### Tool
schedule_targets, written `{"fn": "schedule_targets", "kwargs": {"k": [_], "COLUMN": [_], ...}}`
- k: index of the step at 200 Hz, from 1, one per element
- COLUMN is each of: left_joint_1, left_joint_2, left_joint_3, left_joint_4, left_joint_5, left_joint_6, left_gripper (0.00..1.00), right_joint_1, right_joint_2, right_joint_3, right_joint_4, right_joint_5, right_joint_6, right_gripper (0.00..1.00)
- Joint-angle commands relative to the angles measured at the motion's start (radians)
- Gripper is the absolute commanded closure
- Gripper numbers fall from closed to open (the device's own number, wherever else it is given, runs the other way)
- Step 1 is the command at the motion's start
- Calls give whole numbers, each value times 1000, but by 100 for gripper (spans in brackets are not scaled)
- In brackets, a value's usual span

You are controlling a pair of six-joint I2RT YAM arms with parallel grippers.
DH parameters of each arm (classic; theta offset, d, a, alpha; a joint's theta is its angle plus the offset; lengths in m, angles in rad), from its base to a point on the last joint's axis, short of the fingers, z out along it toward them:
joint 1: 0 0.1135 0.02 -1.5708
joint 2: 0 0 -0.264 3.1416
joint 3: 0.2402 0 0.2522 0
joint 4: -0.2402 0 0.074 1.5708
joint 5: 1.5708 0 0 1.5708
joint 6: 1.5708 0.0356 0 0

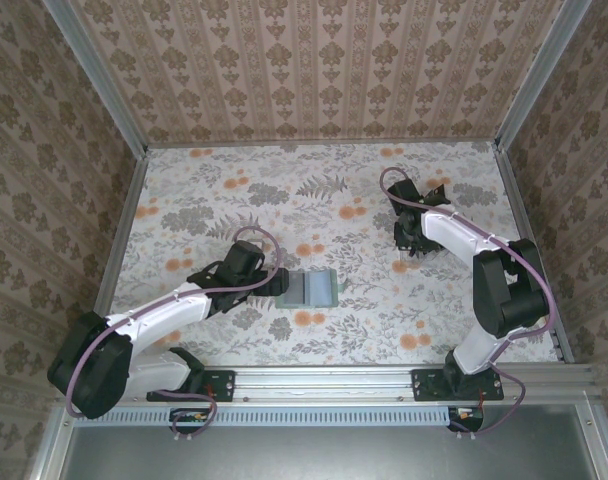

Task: Put the credit cards into the card holder
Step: Pick up the credit card from the storage box.

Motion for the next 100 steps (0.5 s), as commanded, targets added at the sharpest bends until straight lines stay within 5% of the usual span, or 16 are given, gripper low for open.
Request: {"fn": "schedule_targets", "kwargs": {"k": [1,100], "left_joint_1": [8,8], "left_joint_2": [5,5], "left_joint_3": [-15,-24], "left_joint_4": [16,26], "left_joint_5": [15,19], "left_joint_6": [9,7], "left_gripper": [0,0], "right_joint_1": [-6,-27], "right_joint_2": [-2,8], "right_joint_3": [43,58], "right_joint_4": [-41,-54], "right_joint_5": [30,35], "right_joint_6": [-11,-34], "right_gripper": [76,87]}}
